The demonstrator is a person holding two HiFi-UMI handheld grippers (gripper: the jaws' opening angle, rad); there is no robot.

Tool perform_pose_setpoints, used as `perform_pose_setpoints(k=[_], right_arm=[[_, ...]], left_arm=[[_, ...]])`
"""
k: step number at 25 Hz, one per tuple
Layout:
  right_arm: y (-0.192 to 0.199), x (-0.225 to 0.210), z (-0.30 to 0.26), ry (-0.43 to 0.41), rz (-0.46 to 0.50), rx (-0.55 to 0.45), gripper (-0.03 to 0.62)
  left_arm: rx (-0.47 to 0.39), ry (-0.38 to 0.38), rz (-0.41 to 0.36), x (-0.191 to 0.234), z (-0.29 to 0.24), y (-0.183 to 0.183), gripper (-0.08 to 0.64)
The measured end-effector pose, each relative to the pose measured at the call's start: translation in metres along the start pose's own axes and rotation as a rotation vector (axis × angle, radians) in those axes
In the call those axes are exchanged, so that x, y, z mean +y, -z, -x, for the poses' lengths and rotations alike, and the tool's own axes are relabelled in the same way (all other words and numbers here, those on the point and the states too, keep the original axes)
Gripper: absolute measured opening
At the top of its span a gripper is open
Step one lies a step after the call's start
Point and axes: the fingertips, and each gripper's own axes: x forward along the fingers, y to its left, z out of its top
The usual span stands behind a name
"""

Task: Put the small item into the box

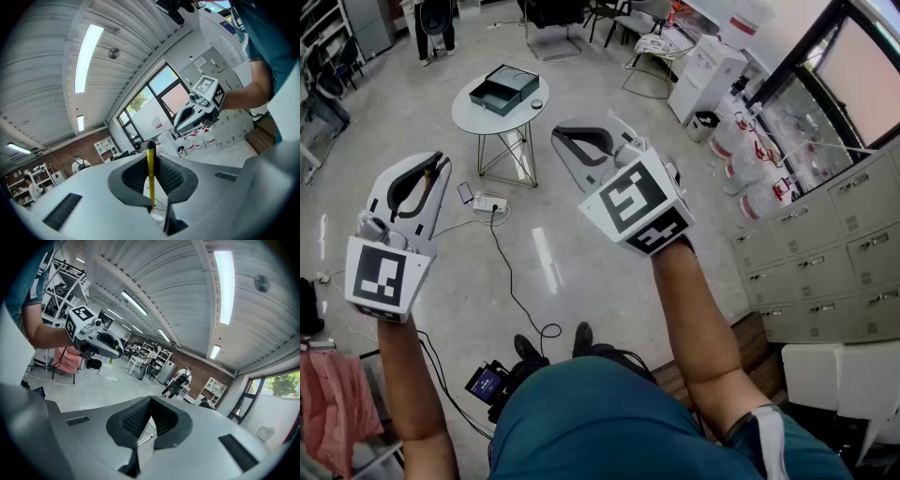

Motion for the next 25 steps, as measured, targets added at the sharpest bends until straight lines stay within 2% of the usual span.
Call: perform_pose_setpoints(k=[10,18,25], right_arm=[[0.01,-0.015,-0.001,-0.007,-0.011,-0.005,0.038],[0.031,-0.031,0.009,0.001,-0.03,-0.034,0.04],[0.043,-0.051,0.003,-0.025,-0.025,-0.065,0.04]], left_arm=[[0.012,-0.004,-0.004,-0.002,-0.015,-0.004,0.049],[0.031,-0.012,-0.01,-0.02,-0.032,-0.009,0.049],[0.058,-0.031,-0.018,-0.026,-0.051,-0.012,0.049]])
